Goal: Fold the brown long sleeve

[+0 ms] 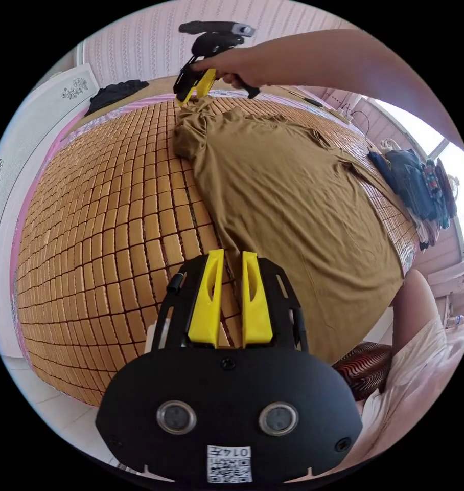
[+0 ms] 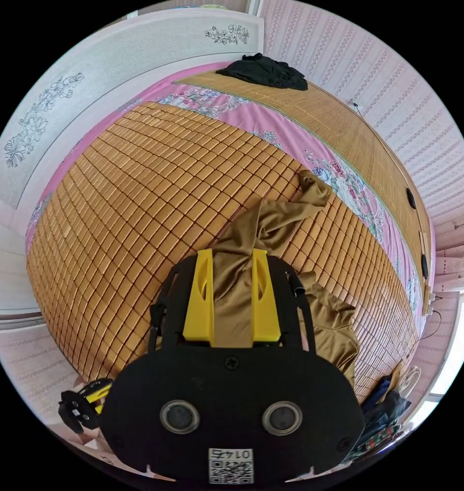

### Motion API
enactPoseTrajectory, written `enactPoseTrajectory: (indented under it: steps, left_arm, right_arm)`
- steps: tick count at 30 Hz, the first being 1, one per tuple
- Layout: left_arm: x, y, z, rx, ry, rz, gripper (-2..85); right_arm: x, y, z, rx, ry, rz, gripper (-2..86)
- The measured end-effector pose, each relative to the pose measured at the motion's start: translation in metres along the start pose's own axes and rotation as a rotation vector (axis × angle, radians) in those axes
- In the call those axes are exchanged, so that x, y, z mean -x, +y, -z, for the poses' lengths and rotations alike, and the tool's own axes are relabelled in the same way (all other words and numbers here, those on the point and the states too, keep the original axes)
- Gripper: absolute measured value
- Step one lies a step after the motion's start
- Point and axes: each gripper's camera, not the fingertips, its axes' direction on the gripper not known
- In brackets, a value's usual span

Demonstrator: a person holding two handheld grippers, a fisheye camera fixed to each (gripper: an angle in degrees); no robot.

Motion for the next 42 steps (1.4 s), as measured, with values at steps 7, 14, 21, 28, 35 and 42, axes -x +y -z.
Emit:
enactPoseTrajectory:
  steps: [7, 14, 21, 28, 35, 42]
  left_arm:
    - [0.034, 0.021, 0.009, -0.060, 0.095, 0.026, 5.8]
    - [0.058, 0.034, 0.019, -0.072, 0.159, 0.025, 6.4]
    - [0.081, 0.065, 0.072, -0.273, 0.207, 0.065, 6.6]
    - [0.141, 0.115, 0.131, -0.260, -0.134, 0.264, 6.6]
    - [0.240, 0.182, 0.143, -0.036, -0.380, 0.585, 6.4]
    - [0.293, 0.185, 0.119, -0.125, -0.124, 0.738, 6.9]
  right_arm:
    - [-0.001, -0.040, -0.065, 0.006, 0.016, -0.057, 1.7]
    - [0.059, -0.024, 0.023, -0.321, -0.403, 0.521, -0.6]
    - [0.078, 0.034, 0.058, -0.365, -0.467, 0.734, 3.4]
    - [0.069, 0.041, -0.013, -0.158, -0.335, 0.550, 9.0]
    - [0.075, 0.030, -0.083, -0.069, -0.103, 0.403, 8.4]
    - [0.060, 0.013, -0.125, -0.014, -0.166, 0.227, 2.3]
